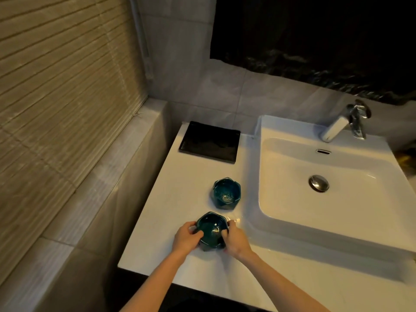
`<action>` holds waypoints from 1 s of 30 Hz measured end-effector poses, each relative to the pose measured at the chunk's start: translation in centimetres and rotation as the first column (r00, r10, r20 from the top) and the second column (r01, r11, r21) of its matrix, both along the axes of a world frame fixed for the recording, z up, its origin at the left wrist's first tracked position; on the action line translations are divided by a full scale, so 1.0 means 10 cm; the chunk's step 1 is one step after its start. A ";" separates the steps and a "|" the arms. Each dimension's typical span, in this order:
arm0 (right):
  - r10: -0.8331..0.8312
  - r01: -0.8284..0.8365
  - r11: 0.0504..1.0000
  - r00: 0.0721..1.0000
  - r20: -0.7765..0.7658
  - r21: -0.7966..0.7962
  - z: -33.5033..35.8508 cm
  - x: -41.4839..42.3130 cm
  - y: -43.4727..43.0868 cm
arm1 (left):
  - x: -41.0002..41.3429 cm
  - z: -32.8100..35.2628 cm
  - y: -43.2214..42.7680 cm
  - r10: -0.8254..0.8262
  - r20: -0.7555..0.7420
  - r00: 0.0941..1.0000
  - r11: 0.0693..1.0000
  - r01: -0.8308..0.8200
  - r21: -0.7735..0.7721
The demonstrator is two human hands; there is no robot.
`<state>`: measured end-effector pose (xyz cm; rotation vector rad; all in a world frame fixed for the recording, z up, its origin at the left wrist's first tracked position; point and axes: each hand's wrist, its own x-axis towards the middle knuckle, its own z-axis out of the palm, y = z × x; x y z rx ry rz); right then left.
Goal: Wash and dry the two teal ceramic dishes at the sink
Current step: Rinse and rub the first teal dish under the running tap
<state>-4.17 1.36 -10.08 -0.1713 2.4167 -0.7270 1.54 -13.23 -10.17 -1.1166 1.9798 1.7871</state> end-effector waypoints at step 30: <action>-0.117 0.131 0.941 0.991 0.066 -0.312 1.62 -1.69 3.02 | -1.73 1.36 2.64 -0.035 -0.230 0.972 0.953 0.102 0.285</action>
